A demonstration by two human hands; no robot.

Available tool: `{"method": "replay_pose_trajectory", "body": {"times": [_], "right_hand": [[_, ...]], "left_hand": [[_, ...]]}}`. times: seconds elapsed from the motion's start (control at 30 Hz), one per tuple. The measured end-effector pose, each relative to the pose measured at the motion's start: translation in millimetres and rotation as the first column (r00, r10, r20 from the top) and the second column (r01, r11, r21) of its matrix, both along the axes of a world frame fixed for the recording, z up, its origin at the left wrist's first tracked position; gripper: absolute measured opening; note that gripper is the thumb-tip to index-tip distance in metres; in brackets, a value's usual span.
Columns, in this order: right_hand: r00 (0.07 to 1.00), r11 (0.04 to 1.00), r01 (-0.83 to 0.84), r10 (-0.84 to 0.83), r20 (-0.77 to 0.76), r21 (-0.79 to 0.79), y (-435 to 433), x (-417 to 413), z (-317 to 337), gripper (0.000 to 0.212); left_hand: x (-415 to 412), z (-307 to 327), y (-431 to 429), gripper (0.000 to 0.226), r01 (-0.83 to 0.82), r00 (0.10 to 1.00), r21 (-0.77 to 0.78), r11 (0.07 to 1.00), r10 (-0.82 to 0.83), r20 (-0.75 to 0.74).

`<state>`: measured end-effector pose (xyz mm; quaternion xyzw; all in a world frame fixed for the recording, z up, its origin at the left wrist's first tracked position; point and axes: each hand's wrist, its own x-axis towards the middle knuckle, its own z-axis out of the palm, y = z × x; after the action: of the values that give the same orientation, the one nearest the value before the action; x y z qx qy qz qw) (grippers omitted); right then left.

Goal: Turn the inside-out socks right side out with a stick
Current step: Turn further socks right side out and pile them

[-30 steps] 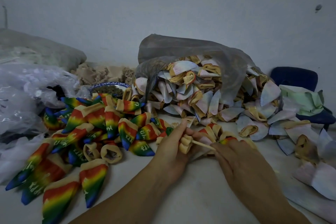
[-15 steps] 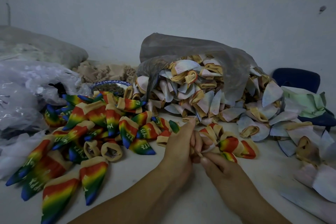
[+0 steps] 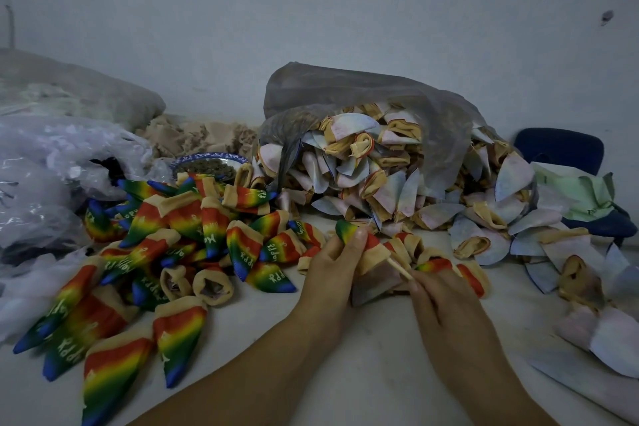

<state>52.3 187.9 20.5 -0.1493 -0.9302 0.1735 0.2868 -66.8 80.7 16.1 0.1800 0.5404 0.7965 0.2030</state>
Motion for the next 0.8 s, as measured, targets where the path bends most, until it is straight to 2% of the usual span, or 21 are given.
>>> {"method": "replay_pose_trajectory", "body": {"times": [0.17,0.33,0.43,0.5,0.6,0.67,0.73,0.8], "right_hand": [[1.0,1.0,0.014,-0.013,0.017,-0.021,3.1,3.6,2.2,0.025],[0.988,0.999,0.029,-0.022,0.154,-0.041,4.5,8.2,6.4,0.042],[0.984,0.998,0.03,-0.019,0.175,-0.058,5.1,7.8,5.4,0.036],[0.983,0.998,0.031,-0.019,0.182,-0.063,4.0,7.5,3.5,0.025],[0.981,0.988,0.018,0.012,0.192,-0.152,-2.0,6.6,1.4,0.019],[0.982,0.976,0.003,0.038,0.185,-0.217,-6.0,6.4,2.2,0.017],[0.985,0.968,-0.013,0.055,0.163,-0.25,-6.7,5.5,2.9,0.018],[0.99,0.961,-0.027,0.064,0.129,-0.275,-7.8,3.8,2.8,0.021]], "left_hand": [[0.1,-2.5,1.6,0.037,0.014,0.999,0.016,1.0,-0.015,0.037],[-5.8,-1.1,2.4,0.026,0.026,0.988,0.206,0.978,-0.057,0.142],[-10.2,2.7,-0.2,0.02,0.018,0.982,0.358,0.934,-0.083,0.169],[-9.0,4.7,-1.2,0.017,0.007,0.982,0.368,0.93,-0.076,0.174],[-6.3,4.6,-1.5,0.015,0.007,0.988,0.307,0.952,-0.054,0.148],[-4.8,3.3,-1.9,0.017,-0.029,0.997,0.195,0.98,0.014,0.077],[-3.4,1.5,-2.3,0.027,-0.1,0.989,0.002,0.995,0.099,-0.109],[-1.3,0.1,-1.7,0.033,-0.152,0.954,-0.114,0.982,0.116,-0.276]]}}
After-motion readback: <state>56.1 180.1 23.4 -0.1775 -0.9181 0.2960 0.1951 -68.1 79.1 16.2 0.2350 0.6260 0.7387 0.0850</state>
